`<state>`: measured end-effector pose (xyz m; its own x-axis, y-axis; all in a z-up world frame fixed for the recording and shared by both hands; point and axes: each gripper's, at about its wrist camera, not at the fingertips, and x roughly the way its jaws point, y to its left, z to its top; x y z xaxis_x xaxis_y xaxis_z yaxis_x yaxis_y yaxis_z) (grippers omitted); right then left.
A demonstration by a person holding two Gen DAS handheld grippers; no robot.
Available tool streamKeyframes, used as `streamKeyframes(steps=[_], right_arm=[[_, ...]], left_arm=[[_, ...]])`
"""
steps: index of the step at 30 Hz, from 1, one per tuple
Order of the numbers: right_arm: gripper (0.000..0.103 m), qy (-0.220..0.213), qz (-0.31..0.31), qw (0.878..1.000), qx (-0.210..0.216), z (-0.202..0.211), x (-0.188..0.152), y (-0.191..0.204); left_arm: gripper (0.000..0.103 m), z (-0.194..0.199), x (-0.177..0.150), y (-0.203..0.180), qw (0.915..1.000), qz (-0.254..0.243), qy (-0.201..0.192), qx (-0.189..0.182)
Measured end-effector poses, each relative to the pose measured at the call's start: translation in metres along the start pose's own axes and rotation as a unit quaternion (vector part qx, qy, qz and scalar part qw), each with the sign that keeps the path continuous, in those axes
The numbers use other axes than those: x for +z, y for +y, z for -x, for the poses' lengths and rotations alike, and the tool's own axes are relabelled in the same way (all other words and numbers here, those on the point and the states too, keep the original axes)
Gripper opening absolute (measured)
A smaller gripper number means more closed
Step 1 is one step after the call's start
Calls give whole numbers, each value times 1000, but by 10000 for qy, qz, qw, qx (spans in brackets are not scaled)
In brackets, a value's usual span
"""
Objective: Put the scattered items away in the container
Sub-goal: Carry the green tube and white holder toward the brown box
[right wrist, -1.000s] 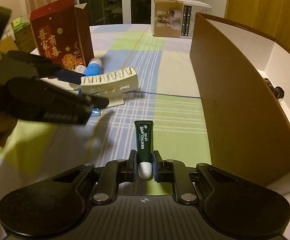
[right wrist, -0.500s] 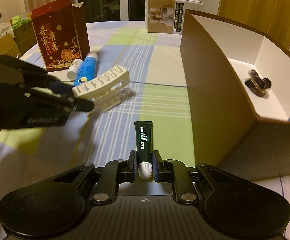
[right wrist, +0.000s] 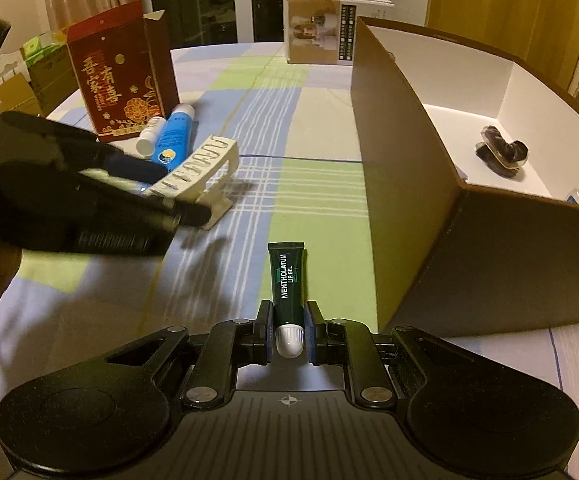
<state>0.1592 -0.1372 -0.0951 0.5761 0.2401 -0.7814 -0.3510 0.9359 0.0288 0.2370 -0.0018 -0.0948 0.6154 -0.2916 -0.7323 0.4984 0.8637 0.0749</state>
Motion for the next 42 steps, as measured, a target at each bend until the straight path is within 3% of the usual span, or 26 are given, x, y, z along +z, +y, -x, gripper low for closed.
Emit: streamKeyframes(steps=[4,6,7,11,18,26,42], right_arm=[[18,36,-43,10000,-36,-2,-3,-3],[18,31,-34,10000,-39,-3,-3,-3],[18,30,-36,10000,-36,-3,-3,-3],[18,22,-24,10000,7,-2,-3,-2],[18,-109,79,9999,102,15,1,3],[18,-394,125,9990,169,51,9,10],[18,-1113,-211,9935,72,141,18,-11]], left_arm=[[44,-9,5,3,9997,245,39,17],[33,-11,5,4,9994,319,130,48],[23,-12,4,6,9990,411,189,42],[23,-8,0,15,9970,718,271,33],[23,19,-3,11,9978,595,232,159],[23,64,-7,-2,9964,775,123,335],[23,154,22,-62,9970,557,-236,473]])
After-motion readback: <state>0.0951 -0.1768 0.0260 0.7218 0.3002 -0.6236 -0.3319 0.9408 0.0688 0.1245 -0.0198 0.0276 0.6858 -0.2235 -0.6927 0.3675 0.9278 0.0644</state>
